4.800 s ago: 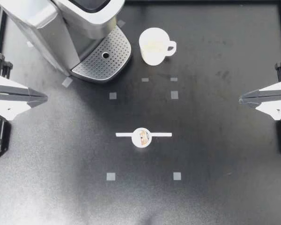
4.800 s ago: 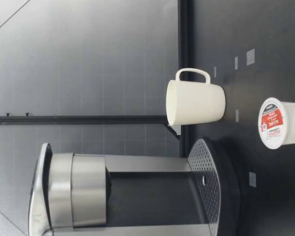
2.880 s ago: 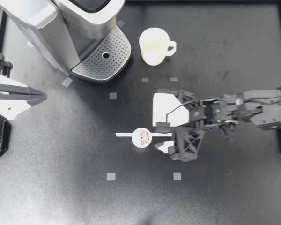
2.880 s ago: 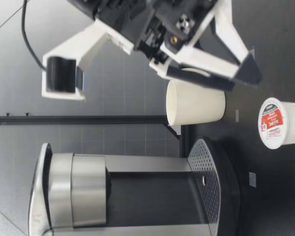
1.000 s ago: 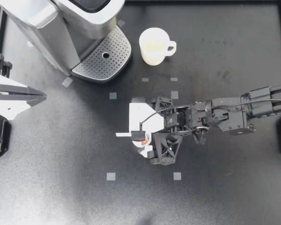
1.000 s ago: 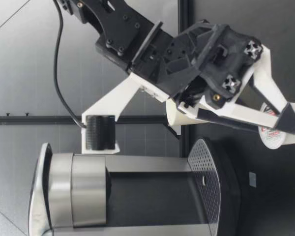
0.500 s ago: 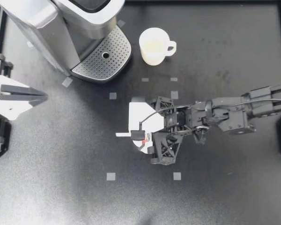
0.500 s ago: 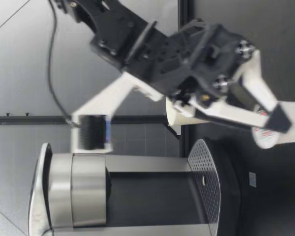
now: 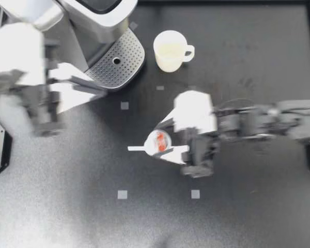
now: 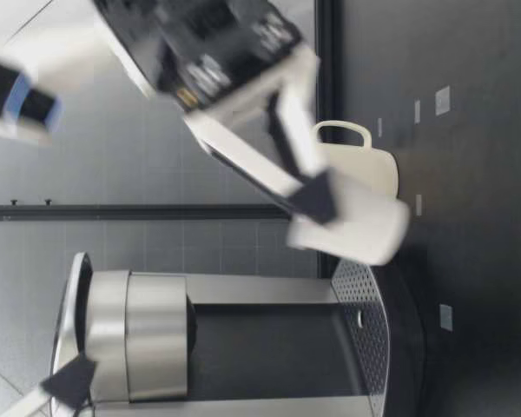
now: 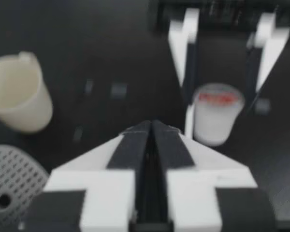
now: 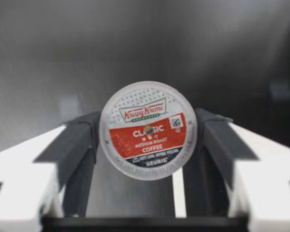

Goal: Place the coffee capsule inside the capsule container, then place the cup onto the center of the cup tray.

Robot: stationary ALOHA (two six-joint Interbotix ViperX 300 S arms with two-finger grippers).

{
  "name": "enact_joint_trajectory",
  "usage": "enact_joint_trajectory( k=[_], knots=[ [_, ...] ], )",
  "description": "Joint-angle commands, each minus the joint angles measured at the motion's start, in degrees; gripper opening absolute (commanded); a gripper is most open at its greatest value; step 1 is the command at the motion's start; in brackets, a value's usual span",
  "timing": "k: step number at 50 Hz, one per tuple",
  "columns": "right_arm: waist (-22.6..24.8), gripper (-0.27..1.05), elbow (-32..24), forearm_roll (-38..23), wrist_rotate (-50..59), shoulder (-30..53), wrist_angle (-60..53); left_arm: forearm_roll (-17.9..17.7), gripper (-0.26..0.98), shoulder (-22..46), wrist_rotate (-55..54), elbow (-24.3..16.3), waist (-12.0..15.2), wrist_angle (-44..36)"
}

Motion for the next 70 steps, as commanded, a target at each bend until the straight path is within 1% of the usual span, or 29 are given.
enact_joint_trajectory(
  k=[1, 8, 9, 12, 14, 18, 23, 24, 25, 28, 31, 34, 38, 42, 58, 63, 70],
  knots=[
    [0.2, 0.59, 2.7, 0.1, 0.1, -3.2, -8.0, 2.3, 0.1, 3.5, -0.2, -6.9, 0.2, 9.0],
    [0.2, 0.59, 7.8, 0.0, -0.2, -5.2, -17.1, 7.8, 0.1, 10.8, -1.8, -17.8, -0.4, 27.3],
    [0.2, 0.59, 8.3, 0.1, -0.2, -5.4, -18.0, 9.8, 0.1, 12.3, -2.5, -20.0, -1.1, 30.9],
    [0.2, 0.59, 9.8, 0.1, -0.4, -5.9, -20.5, 15.4, 0.1, 15.5, -4.7, -23.8, -3.0, 37.2],
    [0.2, 0.59, 10.5, 0.0, -0.4, -6.2, -21.4, 20.3, 0.1, 17.5, -6.2, -26.0, -4.7, 41.0],
    [0.2, 0.58, 11.2, 0.0, -0.3, -6.9, -21.7, 32.3, 0.1, 21.3, -9.8, -29.1, -8.7, 48.3],
    [0.2, 0.58, 11.6, 0.0, -0.4, -8.0, -21.7, 47.6, 0.1, 25.7, -13.7, -30.8, -13.5, 56.4],
    [0.2, 0.58, 11.7, 0.0, -0.4, -8.2, -21.7, 51.8, 0.1, 26.8, -14.5, -30.9, -14.8, 58.5],
    [0.2, 0.58, 11.8, 0.0, -0.4, -8.4, -21.7, 54.5, 0.1, 27.6, -15.0, -30.9, -15.6, 59.7],
    [0.0, 0.58, 11.9, 0.0, -0.4, -8.8, -21.7, 61.0, 0.1, 29.7, -16.0, -30.9, -17.6, 62.8],
    [-0.3, 0.58, 12.1, 0.0, -0.4, -8.9, -21.6, 65.8, 0.1, 31.8, -16.6, -30.8, -19.2, 65.0],
    [-0.5, 0.58, 12.6, 0.0, -0.4, -8.9, -21.5, 68.7, 0.1, 33.5, -17.0, -30.6, -20.3, 66.4],
    [-0.6, 0.58, 12.9, 0.0, -0.4, -8.7, -21.5, 70.6, 0.1, 35.2, -17.7, -29.6, -21.2, 66.7],
    [-0.6, 0.58, 13.1, 0.0, -0.1, -8.6, -21.5, 72.7, 0.1, 36.2, -19.2, -27.9, -21.3, 66.8],
    [-0.5, 0.58, 13.8, 0.0, 0.1, -9.0, -21.5, 86.0, 0.1, 35.7, -29.4, -17.4, -21.3, 65.9],
    [-0.6, 0.58, 13.8, 0.0, 0.1, -9.0, -21.5, 88.4, 0.1, 35.0, -30.1, -14.9, -21.2, 64.2],
    [-0.5, 0.58, 13.7, 0.0, 0.1, -8.8, -21.5, 90.3, 0.1, 34.2, -30.2, -12.6, -20.3, 62.3]
  ],
)
